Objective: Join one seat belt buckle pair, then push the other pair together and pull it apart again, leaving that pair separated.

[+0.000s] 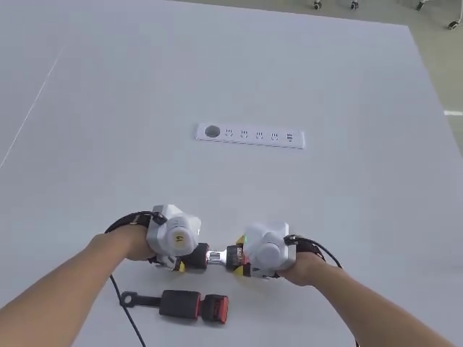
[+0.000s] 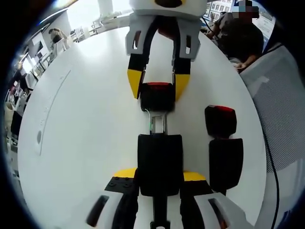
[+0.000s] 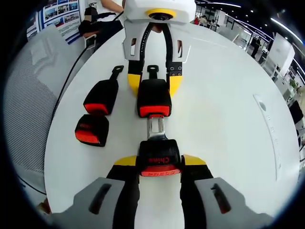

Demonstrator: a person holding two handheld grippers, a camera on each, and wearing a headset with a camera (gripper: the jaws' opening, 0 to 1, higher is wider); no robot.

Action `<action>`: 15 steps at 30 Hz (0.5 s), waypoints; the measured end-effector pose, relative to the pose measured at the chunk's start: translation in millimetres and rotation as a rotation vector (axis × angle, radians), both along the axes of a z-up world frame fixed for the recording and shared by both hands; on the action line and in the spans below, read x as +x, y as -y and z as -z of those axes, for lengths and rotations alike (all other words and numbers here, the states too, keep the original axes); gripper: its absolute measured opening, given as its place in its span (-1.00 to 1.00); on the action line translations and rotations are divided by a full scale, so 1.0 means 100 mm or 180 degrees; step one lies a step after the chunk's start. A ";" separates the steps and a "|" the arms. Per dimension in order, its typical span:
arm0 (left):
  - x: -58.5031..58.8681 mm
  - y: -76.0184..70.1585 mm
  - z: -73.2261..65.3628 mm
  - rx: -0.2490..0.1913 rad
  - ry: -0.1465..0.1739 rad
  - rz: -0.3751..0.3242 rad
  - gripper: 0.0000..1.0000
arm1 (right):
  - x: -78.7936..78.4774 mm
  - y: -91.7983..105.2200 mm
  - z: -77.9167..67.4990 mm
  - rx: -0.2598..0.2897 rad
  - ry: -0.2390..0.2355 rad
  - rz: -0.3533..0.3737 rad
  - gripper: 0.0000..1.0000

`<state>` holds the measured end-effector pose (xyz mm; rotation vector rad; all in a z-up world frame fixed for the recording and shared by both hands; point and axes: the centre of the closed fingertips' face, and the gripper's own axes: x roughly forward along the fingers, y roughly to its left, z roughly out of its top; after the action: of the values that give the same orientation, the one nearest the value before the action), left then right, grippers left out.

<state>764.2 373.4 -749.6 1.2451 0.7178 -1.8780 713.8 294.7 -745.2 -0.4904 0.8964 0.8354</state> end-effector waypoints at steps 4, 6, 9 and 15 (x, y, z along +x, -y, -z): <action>0.00 0.00 0.00 -0.0001 -0.0002 0.0008 -0.33 | -0.04 0.05 0.02 -0.0023 -0.0008 -0.0018 -0.40; 0.00 0.00 0.00 0.0000 0.0001 0.0022 -0.33 | -0.05 0.07 0.01 -0.0035 -0.0018 -0.0017 -0.40; 0.00 0.00 0.00 0.0005 0.0010 0.0046 -0.33 | -0.09 0.10 0.02 -0.0051 -0.0031 -0.0024 -0.40; 0.00 0.00 0.00 0.0025 0.0028 0.0074 -0.33 | -0.16 0.21 0.03 -0.0085 -0.0068 -0.0029 -0.40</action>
<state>764.3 373.8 -749.9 1.2708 0.7094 -1.8891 697.4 274.1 -748.0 -0.5101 0.9265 0.8393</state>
